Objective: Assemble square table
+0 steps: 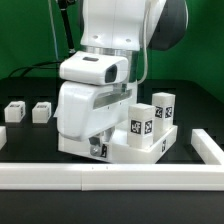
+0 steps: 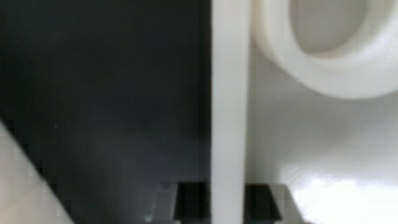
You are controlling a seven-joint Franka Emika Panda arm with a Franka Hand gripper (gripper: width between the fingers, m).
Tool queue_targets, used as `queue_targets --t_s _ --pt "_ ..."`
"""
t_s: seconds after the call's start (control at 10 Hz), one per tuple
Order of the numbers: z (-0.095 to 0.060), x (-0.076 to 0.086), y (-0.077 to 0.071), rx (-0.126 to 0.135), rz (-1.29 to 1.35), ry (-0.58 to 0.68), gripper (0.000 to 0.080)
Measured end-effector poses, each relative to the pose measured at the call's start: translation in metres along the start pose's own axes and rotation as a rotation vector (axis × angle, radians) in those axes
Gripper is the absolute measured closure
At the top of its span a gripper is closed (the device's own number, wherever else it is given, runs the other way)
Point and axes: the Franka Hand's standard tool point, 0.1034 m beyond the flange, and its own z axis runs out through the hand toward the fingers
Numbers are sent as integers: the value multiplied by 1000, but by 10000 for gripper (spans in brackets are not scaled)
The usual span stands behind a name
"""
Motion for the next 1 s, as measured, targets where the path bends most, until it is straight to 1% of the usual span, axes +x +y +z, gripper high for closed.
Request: queue_targets --t_s 0.1,0.2,0.4,0.6,0.7,0.8,0.9,1.0 --pt "-1 3 0 -7 -72 -3 740" --pt "0 0 1 -7 -102 -8 740" --pt "0 -4 2 -11 -250 -26 741" --pt "1 -4 2 -13 -373 -42 742" --pt "1 8 -4 -12 -431 -49 742" --pt "3 29 -10 -16 -515 -47 742" --pt "5 44 -11 5 -542 -52 742" --pt "4 66 -9 17 -566 -50 742"
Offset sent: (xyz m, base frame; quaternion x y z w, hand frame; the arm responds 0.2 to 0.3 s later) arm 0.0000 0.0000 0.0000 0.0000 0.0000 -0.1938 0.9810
